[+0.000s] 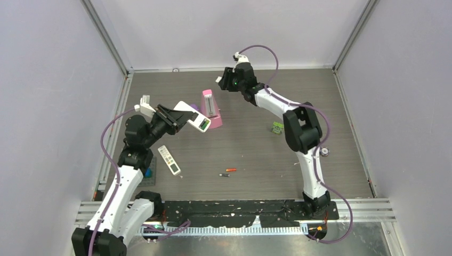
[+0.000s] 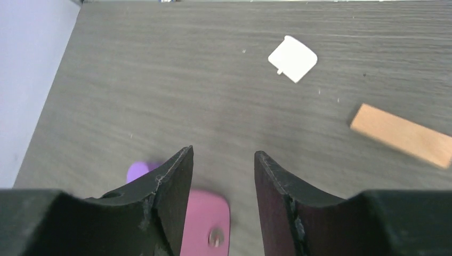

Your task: Load the batteries into the remote control

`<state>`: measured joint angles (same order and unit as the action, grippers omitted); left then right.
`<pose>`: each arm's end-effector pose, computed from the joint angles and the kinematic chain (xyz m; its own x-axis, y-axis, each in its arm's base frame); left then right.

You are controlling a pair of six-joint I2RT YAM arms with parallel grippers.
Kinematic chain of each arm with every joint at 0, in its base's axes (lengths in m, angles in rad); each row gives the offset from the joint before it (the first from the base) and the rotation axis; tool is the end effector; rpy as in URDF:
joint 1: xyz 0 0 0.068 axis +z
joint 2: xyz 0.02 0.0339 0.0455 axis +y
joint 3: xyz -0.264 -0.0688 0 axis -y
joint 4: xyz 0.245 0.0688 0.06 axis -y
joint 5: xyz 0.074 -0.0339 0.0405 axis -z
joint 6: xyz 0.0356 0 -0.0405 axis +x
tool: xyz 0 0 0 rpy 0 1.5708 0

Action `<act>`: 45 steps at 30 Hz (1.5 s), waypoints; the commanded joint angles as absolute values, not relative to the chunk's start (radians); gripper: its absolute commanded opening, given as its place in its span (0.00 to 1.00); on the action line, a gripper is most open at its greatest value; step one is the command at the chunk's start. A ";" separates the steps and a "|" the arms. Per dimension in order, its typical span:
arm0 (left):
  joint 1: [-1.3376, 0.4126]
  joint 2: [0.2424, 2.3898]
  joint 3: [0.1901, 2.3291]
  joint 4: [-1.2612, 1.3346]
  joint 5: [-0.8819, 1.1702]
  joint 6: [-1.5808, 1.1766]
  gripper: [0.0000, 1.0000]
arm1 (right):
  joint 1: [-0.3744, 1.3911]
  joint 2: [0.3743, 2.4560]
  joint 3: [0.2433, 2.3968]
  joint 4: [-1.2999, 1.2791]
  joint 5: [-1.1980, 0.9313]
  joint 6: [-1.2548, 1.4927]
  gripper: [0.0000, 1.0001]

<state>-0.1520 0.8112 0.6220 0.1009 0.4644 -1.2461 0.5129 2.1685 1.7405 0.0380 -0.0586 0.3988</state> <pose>0.1909 -0.0454 0.3084 -0.5741 -0.7693 -0.2803 0.1013 0.2730 -0.9567 0.4500 0.2558 0.2430 -0.5138 0.1555 -0.8437 -0.3663 0.8495 0.3797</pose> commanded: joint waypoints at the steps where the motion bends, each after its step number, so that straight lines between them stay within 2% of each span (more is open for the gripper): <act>1: -0.133 0.827 0.684 0.094 0.497 -1.224 0.00 | 0.490 2.294 1.940 0.199 -0.019 0.550 0.49; 9: -0.120 0.879 0.710 0.094 0.503 -1.221 0.00 | 0.472 2.563 2.232 0.208 0.041 0.857 0.40; 18: -0.106 0.925 0.727 0.112 0.511 -1.223 0.00 | 0.470 2.704 2.370 0.153 0.112 1.013 0.39; 27: -0.090 0.953 0.721 0.148 0.517 -1.241 0.00 | 0.469 2.706 2.347 0.037 0.186 1.088 0.37; 37: -0.081 0.966 0.719 0.154 0.531 -1.243 0.00 | 0.463 2.779 2.411 0.048 0.123 1.141 0.38; 38: -0.080 0.968 0.720 0.155 0.466 -1.243 0.00 | 0.463 2.787 2.414 0.058 0.112 1.146 0.38; 40: -0.077 0.970 0.720 0.155 0.537 -1.243 0.00 | 0.463 2.798 2.421 0.056 0.104 1.158 0.38; 45: -0.070 0.971 0.720 0.154 0.553 -1.243 0.00 | 0.463 2.810 2.420 0.050 0.108 1.183 0.37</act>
